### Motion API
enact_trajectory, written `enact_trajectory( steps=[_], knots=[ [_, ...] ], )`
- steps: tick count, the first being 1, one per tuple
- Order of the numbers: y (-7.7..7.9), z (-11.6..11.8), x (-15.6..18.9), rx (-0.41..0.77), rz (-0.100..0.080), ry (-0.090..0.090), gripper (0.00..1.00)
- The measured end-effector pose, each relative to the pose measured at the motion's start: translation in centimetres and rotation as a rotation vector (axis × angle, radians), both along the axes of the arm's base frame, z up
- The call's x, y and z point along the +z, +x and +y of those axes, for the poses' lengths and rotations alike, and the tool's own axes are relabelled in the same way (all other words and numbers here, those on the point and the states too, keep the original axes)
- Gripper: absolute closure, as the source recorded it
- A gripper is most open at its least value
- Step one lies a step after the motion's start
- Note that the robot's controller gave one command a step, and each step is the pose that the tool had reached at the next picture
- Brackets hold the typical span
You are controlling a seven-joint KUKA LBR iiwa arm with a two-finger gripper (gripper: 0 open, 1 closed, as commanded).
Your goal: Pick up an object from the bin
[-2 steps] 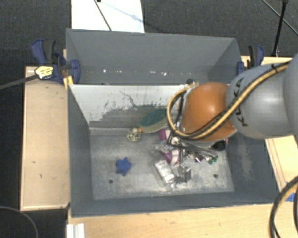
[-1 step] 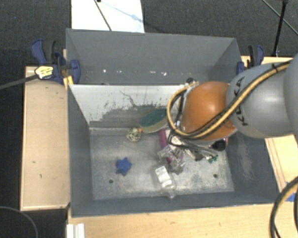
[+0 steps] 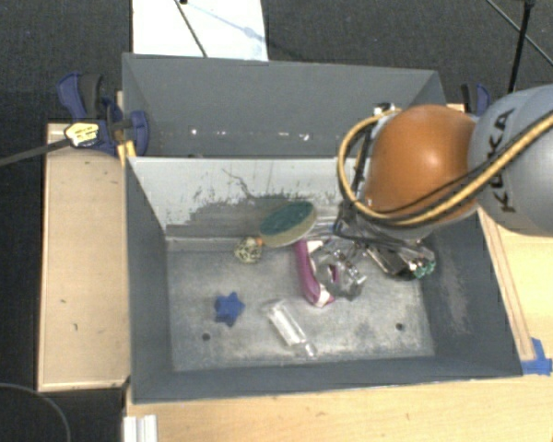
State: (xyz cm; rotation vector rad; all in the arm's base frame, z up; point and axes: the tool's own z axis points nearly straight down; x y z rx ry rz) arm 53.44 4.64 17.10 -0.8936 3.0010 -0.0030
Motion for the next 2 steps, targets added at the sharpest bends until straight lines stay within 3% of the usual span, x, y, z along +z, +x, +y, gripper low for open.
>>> enact_trajectory(
  steps=[1, 2],
  knots=[
    [-0.2, 0.0, -0.4, 0.0, 0.008, 0.0, 0.0],
    [2.8, -1.4, 3.0, -0.502, 0.004, 0.004, 0.0]
  ],
)
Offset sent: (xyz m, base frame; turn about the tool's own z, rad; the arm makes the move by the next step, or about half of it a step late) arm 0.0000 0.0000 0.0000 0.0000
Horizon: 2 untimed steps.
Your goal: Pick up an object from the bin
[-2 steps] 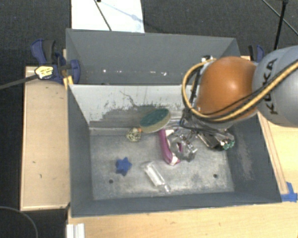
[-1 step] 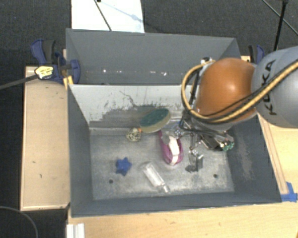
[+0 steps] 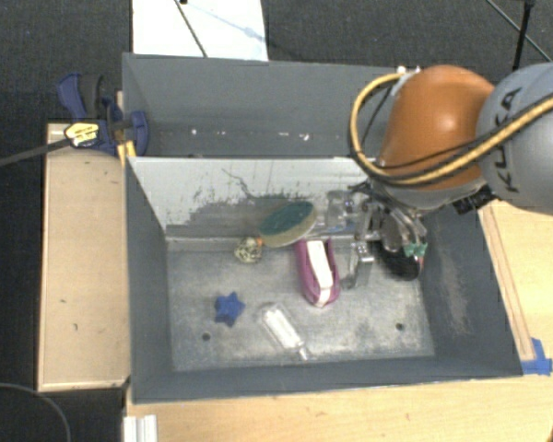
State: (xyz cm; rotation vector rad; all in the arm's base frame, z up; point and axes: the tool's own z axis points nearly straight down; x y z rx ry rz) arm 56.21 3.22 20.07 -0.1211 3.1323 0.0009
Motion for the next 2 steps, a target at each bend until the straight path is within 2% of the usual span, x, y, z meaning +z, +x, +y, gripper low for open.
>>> enact_trajectory(
  steps=[1, 2],
  knots=[
    [-2.5, -7.7, 2.5, -0.242, 0.002, -0.001, 0.0],
    [1.6, -15.7, -3.1, -0.613, 0.003, 0.0, 0.0]
  ],
)
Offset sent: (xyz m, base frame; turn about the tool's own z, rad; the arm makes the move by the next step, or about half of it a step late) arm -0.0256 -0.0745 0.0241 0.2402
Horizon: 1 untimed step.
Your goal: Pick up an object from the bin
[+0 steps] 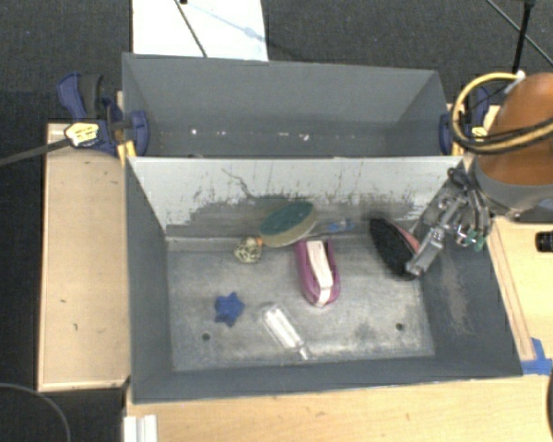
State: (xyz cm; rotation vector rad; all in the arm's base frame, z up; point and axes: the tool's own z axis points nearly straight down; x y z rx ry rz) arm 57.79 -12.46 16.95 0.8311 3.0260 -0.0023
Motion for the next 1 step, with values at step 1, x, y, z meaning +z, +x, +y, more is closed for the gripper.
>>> enact_trajectory(
  steps=[1],
  knots=[
    [0.06, 0.16, 0.13, 0.007, -0.002, 0.0, 1.0]
  ],
)
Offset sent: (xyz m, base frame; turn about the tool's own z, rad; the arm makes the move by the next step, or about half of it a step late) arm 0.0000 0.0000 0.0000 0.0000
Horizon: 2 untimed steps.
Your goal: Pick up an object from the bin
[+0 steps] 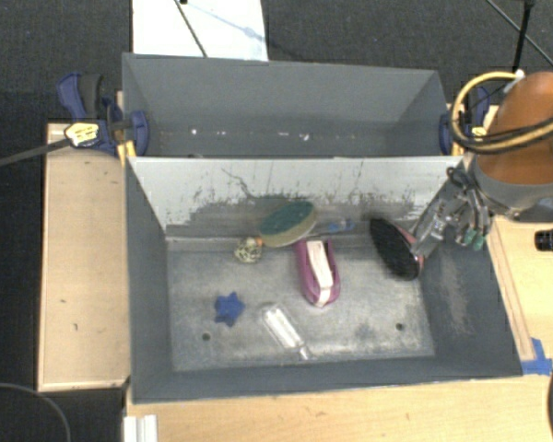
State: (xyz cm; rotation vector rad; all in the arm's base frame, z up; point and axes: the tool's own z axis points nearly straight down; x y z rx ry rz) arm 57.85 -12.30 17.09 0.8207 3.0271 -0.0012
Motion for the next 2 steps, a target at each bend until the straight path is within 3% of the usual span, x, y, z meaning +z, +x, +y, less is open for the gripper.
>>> enact_trajectory(
  steps=[1, 2],
  knots=[
    [-2.71, 4.38, 8.03, 0.046, -0.006, 0.002, 1.0],
    [-2.8, 4.12, 7.54, 0.044, 0.002, 0.001, 0.0]
  ],
)
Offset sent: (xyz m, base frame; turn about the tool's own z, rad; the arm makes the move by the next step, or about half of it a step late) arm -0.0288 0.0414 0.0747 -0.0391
